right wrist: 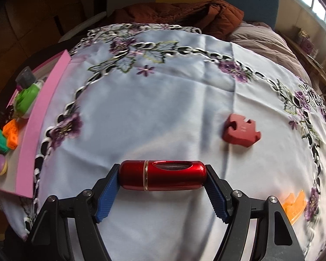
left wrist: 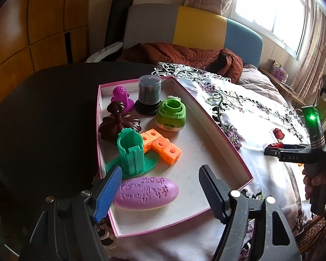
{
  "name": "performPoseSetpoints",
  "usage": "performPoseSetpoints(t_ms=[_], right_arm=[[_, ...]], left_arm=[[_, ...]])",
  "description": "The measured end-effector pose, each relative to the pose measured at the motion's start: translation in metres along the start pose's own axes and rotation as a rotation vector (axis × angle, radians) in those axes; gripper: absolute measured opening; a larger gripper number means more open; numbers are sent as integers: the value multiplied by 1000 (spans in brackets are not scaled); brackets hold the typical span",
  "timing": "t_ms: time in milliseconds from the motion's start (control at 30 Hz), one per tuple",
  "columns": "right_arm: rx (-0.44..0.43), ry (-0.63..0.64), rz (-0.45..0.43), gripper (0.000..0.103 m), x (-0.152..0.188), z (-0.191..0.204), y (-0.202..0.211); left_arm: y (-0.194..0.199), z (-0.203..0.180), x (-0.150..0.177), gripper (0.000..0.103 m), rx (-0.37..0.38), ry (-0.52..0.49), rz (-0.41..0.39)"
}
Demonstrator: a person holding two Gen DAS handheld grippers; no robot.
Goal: Organize rigid objects
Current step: 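Carry the red cylinder into the tray beside the orange cubes and open the right gripper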
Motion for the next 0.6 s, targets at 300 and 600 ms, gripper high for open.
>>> performPoseSetpoints(t_ms=[300, 600], right_arm=[[-14, 32, -39, 74, 9, 39, 9], [-33, 20, -99, 74, 0, 62, 28]], left_arm=[[11, 0, -2, 74, -9, -9, -18], [19, 10, -2, 74, -4, 19, -31]])
Point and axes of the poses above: each gripper's, at about its wrist camera, not at the fingertips, and y roughly against the way its jaws point, z to its left, x to its underside, the point moved 2 cm from there along -y, roughly the way its jaws point, and after that the axes turned 11 degrees about y, right-handed, at the moved point
